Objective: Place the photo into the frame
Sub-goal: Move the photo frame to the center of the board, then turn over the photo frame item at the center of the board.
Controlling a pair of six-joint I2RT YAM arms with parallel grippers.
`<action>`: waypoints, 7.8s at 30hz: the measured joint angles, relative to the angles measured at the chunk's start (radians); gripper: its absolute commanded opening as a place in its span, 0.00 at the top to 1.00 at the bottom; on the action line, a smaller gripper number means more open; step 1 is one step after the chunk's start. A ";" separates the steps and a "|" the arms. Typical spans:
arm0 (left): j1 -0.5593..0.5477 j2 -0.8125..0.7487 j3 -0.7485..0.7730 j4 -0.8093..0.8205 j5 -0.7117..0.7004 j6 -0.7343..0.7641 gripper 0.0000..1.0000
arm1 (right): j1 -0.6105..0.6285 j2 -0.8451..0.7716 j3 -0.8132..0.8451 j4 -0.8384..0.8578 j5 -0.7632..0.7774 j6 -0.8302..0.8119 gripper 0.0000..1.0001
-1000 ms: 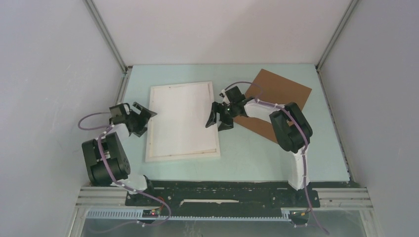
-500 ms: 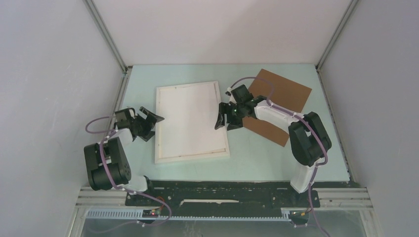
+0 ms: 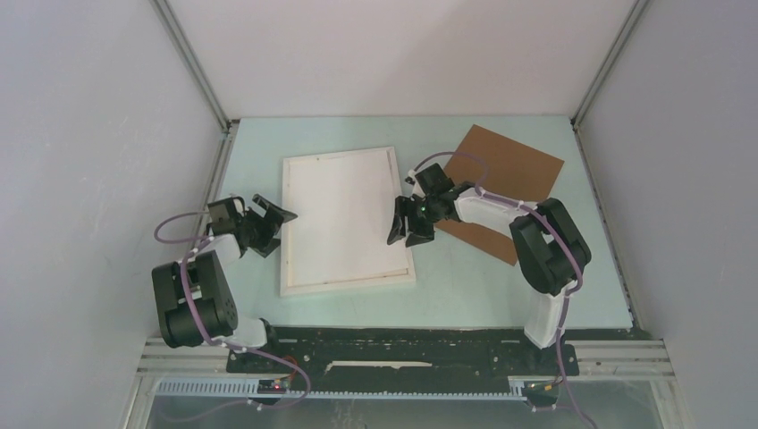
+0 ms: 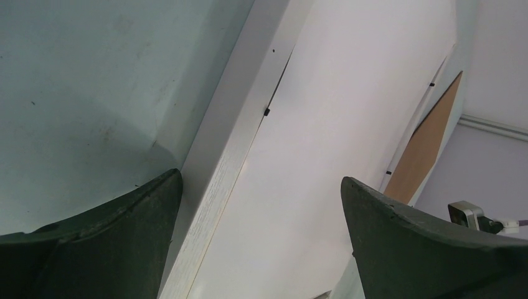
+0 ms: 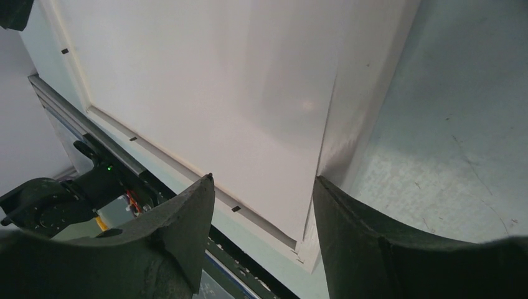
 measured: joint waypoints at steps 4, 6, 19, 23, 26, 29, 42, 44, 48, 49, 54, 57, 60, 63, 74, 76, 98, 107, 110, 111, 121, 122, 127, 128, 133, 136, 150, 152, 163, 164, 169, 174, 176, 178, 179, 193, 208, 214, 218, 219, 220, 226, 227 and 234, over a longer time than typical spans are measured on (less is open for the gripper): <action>0.000 -0.011 -0.009 0.003 0.000 0.000 0.00 | 0.011 0.001 -0.005 0.029 -0.004 0.012 0.32; 0.000 -0.021 -0.018 0.005 0.000 -0.001 0.00 | 0.024 0.002 -0.010 0.049 -0.008 0.022 0.32; 0.000 -0.069 -0.035 -0.016 -0.003 0.007 0.00 | 0.018 -0.098 -0.048 0.058 0.006 0.050 0.27; 0.000 -0.113 -0.031 -0.073 -0.010 0.032 0.00 | -0.020 -0.148 -0.048 0.046 0.023 0.023 0.26; -0.002 -0.162 -0.012 -0.151 -0.032 0.069 0.00 | -0.063 -0.149 -0.048 0.033 0.022 0.010 0.25; -0.011 -0.229 0.031 -0.235 -0.066 0.115 0.00 | -0.128 -0.161 -0.059 0.019 0.018 -0.003 0.22; -0.673 -0.161 0.269 -0.140 -0.222 0.134 0.01 | -0.772 -0.392 -0.354 0.075 0.060 -0.015 0.19; -0.764 -0.047 0.362 -0.128 -0.247 0.128 0.02 | -0.839 -0.394 -0.401 0.101 0.068 -0.007 0.19; -0.938 0.219 0.639 -0.098 -0.284 0.128 0.04 | -0.938 -0.397 -0.473 0.138 0.061 0.007 0.18; -0.967 0.274 0.703 -0.097 -0.288 0.128 0.05 | -0.945 -0.400 -0.477 0.141 0.059 0.008 0.18; -1.078 0.576 1.052 -0.111 -0.293 0.098 0.05 | -0.973 -0.443 -0.513 0.179 0.015 0.013 0.19; -1.101 0.733 1.221 -0.146 -0.293 0.053 0.03 | -0.984 -0.446 -0.528 0.206 -0.002 0.013 0.18; -1.099 0.844 1.320 -0.201 -0.300 -0.005 0.01 | -1.007 -0.446 -0.560 0.219 -0.013 0.013 0.19; -1.093 0.901 1.361 -0.269 -0.334 -0.028 0.01 | -1.027 -0.446 -0.576 0.217 -0.013 0.013 0.19; -1.076 0.930 1.519 -0.476 -0.607 0.099 0.00 | -0.939 -0.446 -0.581 0.213 0.019 0.010 0.20; -1.072 0.942 1.543 -0.509 -0.626 0.101 0.00 | -0.929 -0.446 -0.581 0.213 0.021 0.010 0.20; -1.019 1.056 1.585 -0.596 -0.489 -0.066 0.04 | -0.885 -0.409 -0.549 0.193 0.148 0.003 0.24; -0.951 1.031 1.507 -0.477 -0.304 -0.116 0.08 | -0.895 -0.369 -0.535 0.237 0.069 0.005 0.25; -0.945 0.998 1.456 -0.446 -0.272 -0.123 0.08 | -0.896 -0.373 -0.539 0.238 0.064 0.004 0.25; -0.945 0.978 1.431 -0.441 -0.267 -0.124 0.08 | -0.896 -0.380 -0.544 0.237 0.064 0.003 0.24; -0.953 0.533 1.003 -0.303 -0.262 -0.157 0.09 | -0.814 -0.411 -0.567 0.207 0.052 -0.010 0.25; -0.953 0.485 0.959 -0.285 -0.264 -0.163 0.09 | -0.785 -0.411 -0.568 0.209 0.057 -0.013 0.25; -0.948 0.289 0.713 -0.175 -0.296 -0.177 0.09 | -0.674 -0.413 -0.567 0.221 0.085 -0.018 0.25; -0.945 0.252 0.655 -0.161 -0.304 -0.180 0.09 | -0.650 -0.413 -0.567 0.225 0.095 -0.018 0.25; -0.912 0.130 0.389 -0.090 -0.309 -0.203 0.07 | -0.560 -0.412 -0.567 0.245 0.124 -0.020 0.25; -0.893 0.114 0.260 -0.054 -0.286 -0.214 0.07 | -0.526 -0.404 -0.567 0.266 0.124 -0.019 0.25; -0.814 0.108 0.023 0.277 -0.088 -0.265 0.34 | -0.484 -0.380 -0.566 0.289 0.047 -0.001 0.26; -0.805 0.106 -0.002 0.323 -0.079 -0.276 0.52 | -0.484 -0.379 -0.565 0.289 0.044 -0.001 0.26; -0.805 -0.112 0.035 0.167 -0.130 -0.164 0.92 | -0.463 -0.370 -0.565 0.272 -0.012 -0.001 0.15; -0.810 -0.121 0.056 0.140 -0.136 -0.156 0.95 | -0.460 -0.374 -0.563 0.266 -0.010 -0.002 0.12; -0.838 -0.146 0.167 0.002 -0.166 -0.132 1.00 | -0.392 -0.473 -0.527 0.115 0.133 -0.058 0.01; -0.850 -0.151 0.279 -0.182 -0.211 -0.134 1.00 | -0.096 -0.676 -0.418 -0.022 0.450 -0.145 0.00; -0.854 -0.149 0.342 -0.272 -0.226 -0.141 1.00 | 0.053 -0.765 -0.397 -0.026 0.557 -0.187 0.00; -0.864 -0.145 0.380 -0.318 -0.242 -0.142 1.00 | 0.192 -0.839 -0.394 -0.019 0.636 -0.232 0.00; -0.874 -0.138 0.406 -0.348 -0.253 -0.143 1.00 | 0.262 -0.867 -0.394 -0.013 0.676 -0.259 0.00; -0.943 -0.127 0.516 -0.529 -0.376 -0.277 1.00 | 0.701 -0.525 -0.394 0.311 1.277 -0.537 0.19; -0.960 -0.153 0.629 -0.583 -0.417 -0.299 0.36 | 0.722 -0.379 -0.396 0.748 1.568 -0.834 1.00; -0.959 -0.216 0.751 -0.620 -0.448 -0.177 0.00 | 0.674 -0.498 -0.433 0.766 1.584 -0.861 1.00; -0.956 -0.314 0.817 -0.631 -0.499 -0.074 0.00 | 0.536 -0.738 -0.443 0.573 1.425 -0.716 1.00; -0.953 -0.351 0.823 -0.632 -0.514 -0.050 0.00 | 0.460 -0.820 -0.443 0.516 1.347 -0.660 1.00; -0.948 -0.391 0.826 -0.634 -0.534 -0.027 0.00 | 0.405 -0.878 -0.444 0.481 1.299 -0.617 1.00; -0.915 -0.620 0.776 -0.602 -0.653 0.047 0.00 | -0.153 -1.188 -0.472 0.307 0.812 -0.341 1.00; -0.912 -0.653 0.750 -0.593 -0.665 0.050 0.00 | -0.244 -1.208 -0.478 0.296 0.722 -0.295 1.00; -0.844 -0.694 0.414 -0.401 -0.535 -0.047 0.00 | -0.583 -1.183 -0.599 0.326 0.218 0.064 1.00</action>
